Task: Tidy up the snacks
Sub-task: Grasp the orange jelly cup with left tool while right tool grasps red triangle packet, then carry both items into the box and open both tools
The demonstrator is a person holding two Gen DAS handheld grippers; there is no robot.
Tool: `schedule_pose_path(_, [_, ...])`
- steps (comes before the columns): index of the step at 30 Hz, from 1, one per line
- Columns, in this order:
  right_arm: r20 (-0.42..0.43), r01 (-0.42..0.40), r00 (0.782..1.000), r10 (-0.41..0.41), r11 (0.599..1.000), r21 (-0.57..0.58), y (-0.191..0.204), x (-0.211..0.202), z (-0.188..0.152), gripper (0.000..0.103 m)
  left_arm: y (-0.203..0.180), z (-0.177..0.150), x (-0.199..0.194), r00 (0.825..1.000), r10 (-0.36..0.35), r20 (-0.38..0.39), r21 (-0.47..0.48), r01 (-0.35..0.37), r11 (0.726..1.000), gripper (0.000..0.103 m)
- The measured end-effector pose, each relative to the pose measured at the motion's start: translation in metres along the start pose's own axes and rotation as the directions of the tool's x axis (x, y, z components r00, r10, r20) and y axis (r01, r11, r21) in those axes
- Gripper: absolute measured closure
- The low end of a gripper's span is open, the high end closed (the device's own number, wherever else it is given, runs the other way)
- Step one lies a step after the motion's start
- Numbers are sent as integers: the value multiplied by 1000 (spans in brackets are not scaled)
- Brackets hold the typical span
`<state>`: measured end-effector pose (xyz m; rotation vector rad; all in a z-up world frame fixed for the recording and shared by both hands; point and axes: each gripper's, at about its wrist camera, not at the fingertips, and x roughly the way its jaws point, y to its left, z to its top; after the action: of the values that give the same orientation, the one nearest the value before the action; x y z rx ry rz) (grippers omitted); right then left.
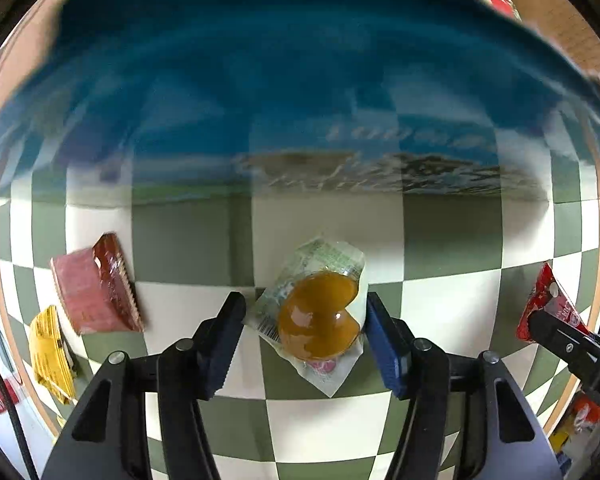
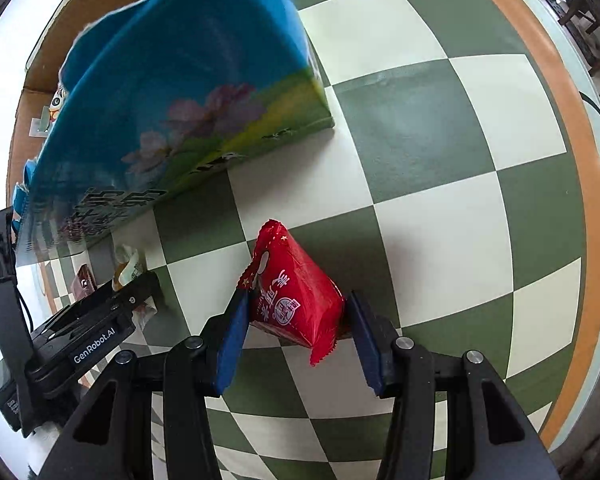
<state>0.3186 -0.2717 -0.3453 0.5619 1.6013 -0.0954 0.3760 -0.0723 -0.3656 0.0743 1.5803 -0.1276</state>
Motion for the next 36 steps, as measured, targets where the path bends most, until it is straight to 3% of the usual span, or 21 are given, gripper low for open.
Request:
schedule_pose_path(13, [4,-36,999,36,998,-53,18,-3,-21,51,20,-34,-40,996,-70,57,-47,73,996,50])
schedule_pose_path(20, [12,-91,996,93,991,-96,30,-27,-39,51,28,-44,-104,977,-145,156,-38,153,988,50])
schedule_pose_path(23, [31,-127,991,132,984,-122,41,-49,-41,51,29,-20,-146,961,-177,213,-25,186,982,50])
schedule_pose_path(28, [84,-205,972,221,964,-169,71,-97,-28,51,14,23,-185,942,-203,266,9,209,978,50])
schedule_pose_path(32, [132,-236,955,266,949,-207,101,-130,9,51,13,81,-193,945,-199,261,13,203,979,50])
schedule_pose_path(36, [188,-192,952,242,949,-249,134,-144,65,51,18,153,-176,960,-187,210,-14,194,981,50])
